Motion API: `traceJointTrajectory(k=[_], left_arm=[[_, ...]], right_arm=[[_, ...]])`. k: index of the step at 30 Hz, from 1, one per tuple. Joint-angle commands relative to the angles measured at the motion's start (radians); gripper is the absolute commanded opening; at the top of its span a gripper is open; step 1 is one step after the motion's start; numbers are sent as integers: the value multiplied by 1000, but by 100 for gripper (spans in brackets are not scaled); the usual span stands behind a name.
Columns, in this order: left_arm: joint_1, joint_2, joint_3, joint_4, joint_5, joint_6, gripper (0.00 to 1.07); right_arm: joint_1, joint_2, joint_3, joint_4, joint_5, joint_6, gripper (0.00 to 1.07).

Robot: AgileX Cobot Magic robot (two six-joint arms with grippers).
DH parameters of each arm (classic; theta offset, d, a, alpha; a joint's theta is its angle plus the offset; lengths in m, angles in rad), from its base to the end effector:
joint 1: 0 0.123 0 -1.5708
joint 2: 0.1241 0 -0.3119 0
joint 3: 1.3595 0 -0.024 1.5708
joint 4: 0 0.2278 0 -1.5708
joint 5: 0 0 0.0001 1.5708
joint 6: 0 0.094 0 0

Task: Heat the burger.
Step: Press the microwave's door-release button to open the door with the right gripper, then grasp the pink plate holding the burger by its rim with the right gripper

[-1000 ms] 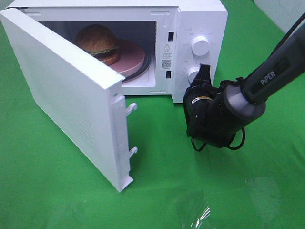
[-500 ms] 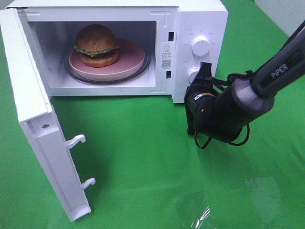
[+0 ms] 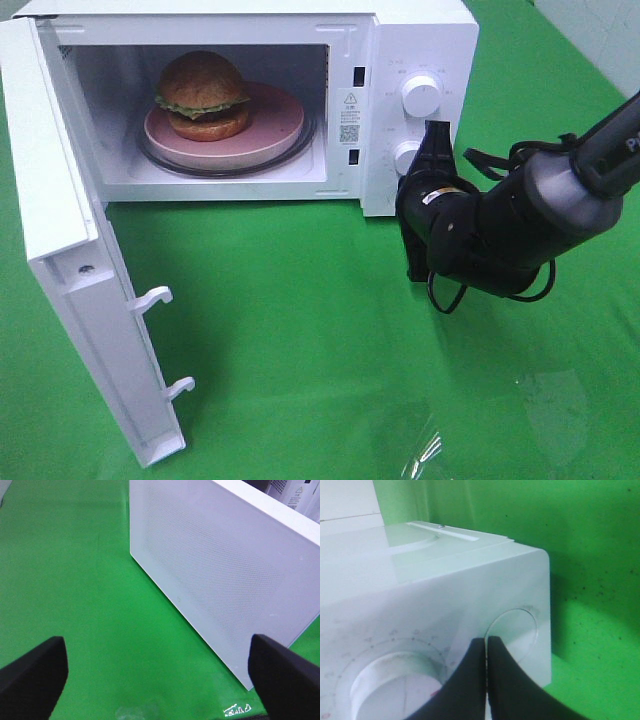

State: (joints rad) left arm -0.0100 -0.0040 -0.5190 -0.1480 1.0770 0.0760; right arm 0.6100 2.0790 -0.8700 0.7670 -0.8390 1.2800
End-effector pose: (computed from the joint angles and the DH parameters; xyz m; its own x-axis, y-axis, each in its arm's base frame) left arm -0.0535 -0.0117 0.2689 -0.4452 0.0099 -0.8954 0.1286 0.9903 -0.0530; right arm 0.3372 0.1765 0.1450 -0.0063 0.9993 0.0365 0.3699 -0.0316 0.9285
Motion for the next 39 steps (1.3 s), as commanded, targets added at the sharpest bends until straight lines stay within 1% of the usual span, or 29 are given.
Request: traceJointTrajectory(k=[1, 3, 8, 10, 14, 15, 16, 17, 18, 22, 23, 24, 25, 26, 27, 29, 32, 33, 35, 36, 37, 38, 39], left_arm=[[2, -16, 3, -5, -8, -4, 90], [2, -16, 3, -5, -8, -4, 90], [2, -16, 3, -5, -8, -4, 90], [2, -16, 3, -5, -8, -4, 90], [2, -16, 3, -5, -8, -4, 90], [2, -16, 3, -5, -8, -4, 90], [2, -16, 3, -5, -8, -4, 90], [2, -16, 3, -5, -8, -4, 90], [2, -16, 3, -5, -8, -4, 90], [2, -16, 3, -5, -8, -4, 90], [2, -16, 3, -5, -8, -4, 90], [2, -16, 3, -5, -8, -4, 90], [2, -16, 3, -5, -8, -4, 90], [2, -16, 3, -5, -8, -4, 90], [2, -16, 3, -5, -8, -4, 90], [2, -16, 3, -5, -8, -4, 90], [2, -16, 3, -5, -8, -4, 90], [2, -16, 3, -5, -8, -4, 90], [2, -16, 3, -5, -8, -4, 90], [2, -16, 3, -5, -8, -4, 90], [2, -16, 3, -5, -8, -4, 90], [2, -16, 3, -5, -8, -4, 90], [2, -16, 3, -5, -8, -4, 90]], right_arm=[[0, -32, 21, -13, 36, -67, 0], [0, -66, 57, -38, 86, -104, 0], [0, -97, 84, -73, 120, -133, 0], [0, -145, 112, -105, 169, -198, 0], [0, -184, 126, -135, 222, -262, 0], [0, -207, 128, -162, 262, -326, 0], [0, -207, 128, -162, 262, -326, 0], [0, -230, 128, -186, 322, -403, 1], [0, -230, 128, -186, 322, -403, 1], [0, -285, 128, -225, 463, -557, 2], [0, -285, 128, -225, 463, -557, 2], [0, -305, 128, -241, 502, -632, 2], [0, -305, 128, -241, 502, -632, 2], [0, -323, 128, -264, 544, -696, 3], [0, -323, 128, -264, 544, -696, 3], [0, -350, 128, -302, 616, -782, 3], [-1, -366, 125, -321, 673, -830, 3], [-2, -379, 112, -334, 750, -875, 3], [-2, -384, 104, -346, 787, -897, 3], [-2, -391, 84, -387, 851, -938, 4], [-2, -391, 84, -387, 851, -938, 4], [-2, -393, 55, -440, 934, -974, 4], [-2, -393, 55, -440, 934, -974, 4]])
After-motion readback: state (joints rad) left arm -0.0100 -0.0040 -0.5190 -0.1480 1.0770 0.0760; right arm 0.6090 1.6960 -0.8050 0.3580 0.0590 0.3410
